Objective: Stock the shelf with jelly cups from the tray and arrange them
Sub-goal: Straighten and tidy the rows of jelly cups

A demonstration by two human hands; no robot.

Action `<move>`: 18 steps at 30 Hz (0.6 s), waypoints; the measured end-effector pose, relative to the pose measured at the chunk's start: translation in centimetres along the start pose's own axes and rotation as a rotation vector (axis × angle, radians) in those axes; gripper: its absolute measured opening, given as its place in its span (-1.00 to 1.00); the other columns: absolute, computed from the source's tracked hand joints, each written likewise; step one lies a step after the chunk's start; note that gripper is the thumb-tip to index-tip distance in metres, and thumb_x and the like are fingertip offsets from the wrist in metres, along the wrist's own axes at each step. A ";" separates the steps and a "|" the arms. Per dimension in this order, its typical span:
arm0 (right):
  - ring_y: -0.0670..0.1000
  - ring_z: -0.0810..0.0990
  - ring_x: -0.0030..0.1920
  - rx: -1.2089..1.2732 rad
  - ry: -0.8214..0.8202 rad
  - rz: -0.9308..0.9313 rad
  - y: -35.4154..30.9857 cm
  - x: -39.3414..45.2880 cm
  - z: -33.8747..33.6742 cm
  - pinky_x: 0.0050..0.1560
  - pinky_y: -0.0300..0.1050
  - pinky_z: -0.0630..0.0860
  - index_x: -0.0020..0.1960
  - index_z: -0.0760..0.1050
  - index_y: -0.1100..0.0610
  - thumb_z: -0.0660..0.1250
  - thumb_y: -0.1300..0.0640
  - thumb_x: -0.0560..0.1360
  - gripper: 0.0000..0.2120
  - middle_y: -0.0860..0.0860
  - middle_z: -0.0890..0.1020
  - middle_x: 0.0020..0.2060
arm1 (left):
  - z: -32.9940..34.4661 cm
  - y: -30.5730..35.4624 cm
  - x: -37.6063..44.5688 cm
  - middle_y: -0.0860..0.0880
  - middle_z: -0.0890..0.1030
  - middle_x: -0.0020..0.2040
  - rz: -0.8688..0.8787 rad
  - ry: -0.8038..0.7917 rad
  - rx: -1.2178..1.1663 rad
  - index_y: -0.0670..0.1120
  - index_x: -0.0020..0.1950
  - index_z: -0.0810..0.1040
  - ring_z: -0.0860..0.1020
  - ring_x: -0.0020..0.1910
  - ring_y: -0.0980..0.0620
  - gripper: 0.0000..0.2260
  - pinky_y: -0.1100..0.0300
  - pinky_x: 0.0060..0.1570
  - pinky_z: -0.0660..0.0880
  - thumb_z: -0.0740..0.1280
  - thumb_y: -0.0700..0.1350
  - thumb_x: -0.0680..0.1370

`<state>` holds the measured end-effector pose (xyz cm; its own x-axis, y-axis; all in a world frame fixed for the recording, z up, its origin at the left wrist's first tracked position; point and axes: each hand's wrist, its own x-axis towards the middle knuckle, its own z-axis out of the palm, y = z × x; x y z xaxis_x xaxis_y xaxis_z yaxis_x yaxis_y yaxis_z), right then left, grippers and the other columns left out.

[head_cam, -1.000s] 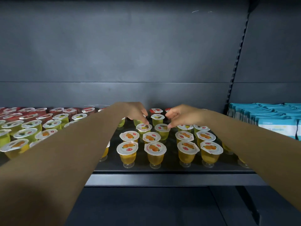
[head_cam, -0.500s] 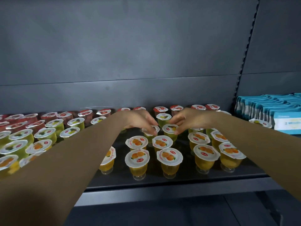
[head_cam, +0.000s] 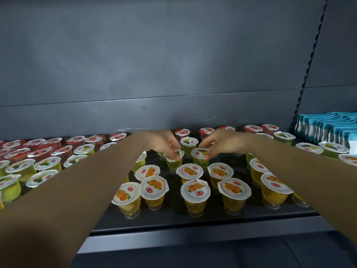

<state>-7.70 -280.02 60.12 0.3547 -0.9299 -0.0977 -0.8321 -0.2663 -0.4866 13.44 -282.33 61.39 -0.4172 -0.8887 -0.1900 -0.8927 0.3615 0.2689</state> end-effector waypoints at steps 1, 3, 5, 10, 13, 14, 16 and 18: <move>-0.04 0.50 0.23 0.011 -0.005 -0.002 -0.3 0.3 0.2 0.17 -0.18 0.47 0.35 0.46 0.06 0.42 0.16 0.46 -0.54 -0.04 0.50 0.32 | 0.0 -0.3 -0.1 0.06 0.50 0.30 0.003 0.008 -0.009 0.04 0.32 0.50 0.46 0.24 0.00 -0.60 0.16 0.21 0.39 0.40 -0.01 0.49; -0.04 0.50 0.23 0.029 -0.015 -0.002 -0.7 0.9 0.6 0.20 -0.14 0.49 0.35 0.46 0.06 0.43 0.16 0.45 -0.53 -0.04 0.51 0.31 | 0.1 -1.0 -0.2 0.05 0.51 0.30 0.009 0.015 -0.038 0.05 0.30 0.53 0.48 0.23 -0.01 -0.62 0.12 0.24 0.43 0.41 -0.02 0.48; -0.03 0.51 0.23 0.042 -0.018 -0.005 -1.0 1.3 0.8 0.21 -0.12 0.50 0.35 0.46 0.07 0.44 0.18 0.45 -0.53 -0.04 0.52 0.30 | 0.0 -1.6 -0.4 0.06 0.50 0.32 0.007 0.011 -0.049 0.06 0.29 0.53 0.47 0.25 -0.02 -0.63 0.09 0.26 0.43 0.41 -0.02 0.48; -0.04 0.53 0.22 0.059 -0.022 -0.014 -1.5 1.7 1.1 0.26 -0.07 0.48 0.33 0.48 0.07 0.44 0.19 0.45 -0.54 -0.04 0.55 0.27 | -0.1 -2.7 -0.6 0.06 0.48 0.34 -0.005 0.008 -0.053 0.09 0.29 0.53 0.45 0.28 -0.02 -0.61 0.02 0.29 0.42 0.43 -0.01 0.46; -0.03 0.53 0.23 0.062 -0.019 -0.007 -1.7 1.6 1.1 0.26 -0.06 0.48 0.33 0.48 0.08 0.44 0.20 0.45 -0.54 -0.03 0.55 0.27 | -0.1 -2.9 -0.6 0.07 0.48 0.34 -0.008 0.010 -0.048 0.10 0.28 0.53 0.45 0.28 -0.03 -0.61 0.01 0.29 0.42 0.44 -0.01 0.46; -0.03 0.53 0.23 0.061 -0.017 -0.004 -1.7 1.6 1.2 0.26 -0.07 0.48 0.33 0.48 0.08 0.44 0.21 0.45 -0.54 -0.03 0.54 0.28 | -0.1 -2.9 -0.6 0.07 0.48 0.34 -0.008 0.010 -0.046 0.10 0.28 0.53 0.46 0.28 -0.03 -0.61 0.00 0.29 0.42 0.44 -0.01 0.46; -0.03 0.53 0.23 0.058 -0.018 -0.001 -1.8 1.6 1.2 0.24 -0.09 0.47 0.32 0.49 0.08 0.43 0.21 0.45 -0.55 -0.03 0.54 0.28 | -0.1 -2.9 -0.5 0.07 0.48 0.34 -0.004 0.008 -0.036 0.11 0.28 0.53 0.46 0.28 -0.04 -0.61 0.00 0.29 0.42 0.44 0.00 0.45; -0.03 0.53 0.23 0.060 -0.018 0.003 -1.8 1.6 1.2 0.24 -0.09 0.47 0.32 0.49 0.07 0.43 0.21 0.45 -0.55 -0.04 0.54 0.28 | -0.1 -3.0 -0.4 0.07 0.48 0.34 0.001 0.005 -0.033 0.11 0.28 0.53 0.46 0.28 -0.04 -0.61 0.01 0.29 0.42 0.44 -0.01 0.46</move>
<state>-5.13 -280.70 59.84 0.3605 -0.9258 -0.1140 -0.8061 -0.2478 -0.5374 16.28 -283.09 60.78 -0.4168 -0.8900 -0.1852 -0.8863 0.3526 0.3003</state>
